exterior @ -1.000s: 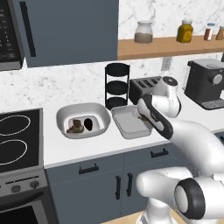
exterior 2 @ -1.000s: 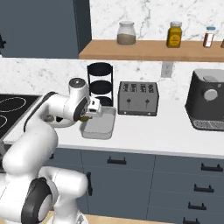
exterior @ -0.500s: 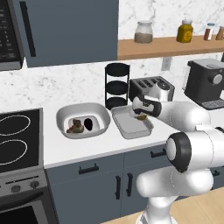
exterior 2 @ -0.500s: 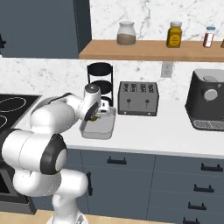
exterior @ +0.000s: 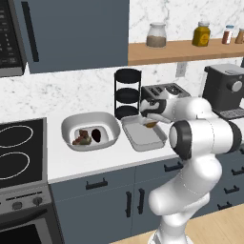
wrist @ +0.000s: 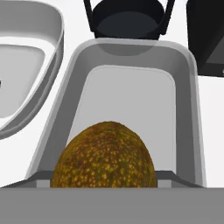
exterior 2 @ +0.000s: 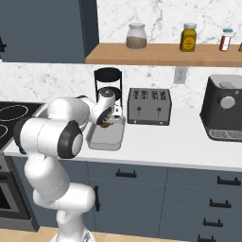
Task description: Place one avocado and one steak in each tupperware on the nearby counter, to pack two identical lunches.
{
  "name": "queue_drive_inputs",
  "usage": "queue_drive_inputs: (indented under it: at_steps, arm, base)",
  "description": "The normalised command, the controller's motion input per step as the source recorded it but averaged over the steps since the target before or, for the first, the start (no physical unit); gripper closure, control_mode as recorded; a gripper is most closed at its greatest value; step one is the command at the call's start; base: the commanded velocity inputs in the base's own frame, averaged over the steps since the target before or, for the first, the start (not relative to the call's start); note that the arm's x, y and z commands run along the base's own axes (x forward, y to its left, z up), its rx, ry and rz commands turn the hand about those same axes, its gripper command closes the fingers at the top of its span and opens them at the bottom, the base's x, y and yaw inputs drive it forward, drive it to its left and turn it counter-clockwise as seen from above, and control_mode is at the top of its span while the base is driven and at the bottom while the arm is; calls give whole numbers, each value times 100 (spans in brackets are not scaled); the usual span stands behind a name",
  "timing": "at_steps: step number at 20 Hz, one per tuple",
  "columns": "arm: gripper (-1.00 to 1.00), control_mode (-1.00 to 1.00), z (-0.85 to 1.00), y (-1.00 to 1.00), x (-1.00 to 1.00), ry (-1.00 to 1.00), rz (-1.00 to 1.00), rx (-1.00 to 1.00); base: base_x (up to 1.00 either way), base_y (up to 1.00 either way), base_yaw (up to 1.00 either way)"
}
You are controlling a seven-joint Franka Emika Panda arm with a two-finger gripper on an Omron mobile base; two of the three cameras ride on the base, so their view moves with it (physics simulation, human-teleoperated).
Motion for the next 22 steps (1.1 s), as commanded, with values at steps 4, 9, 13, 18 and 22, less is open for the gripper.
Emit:
queue_drive_inputs:
  at_steps: [4, 9, 13, 18, 22]
  arm:
    - [100, -100, -42, 9, 42, 5, -2, 0]
    - [100, -100, -36, 6, 54, 4, -4, 0]
    - [-100, -100, -21, 0, 63, 0, -6, 0]
    - [-100, -100, -3, 0, 25, 0, -6, 0]
    - [-100, -100, 1, 6, -3, 0, 0, 0]
  base:
    - [0, 0, 0]
    - [0, 0, 0]
    - [0, 0, 0]
    - [0, 0, 0]
    - [0, 0, 0]
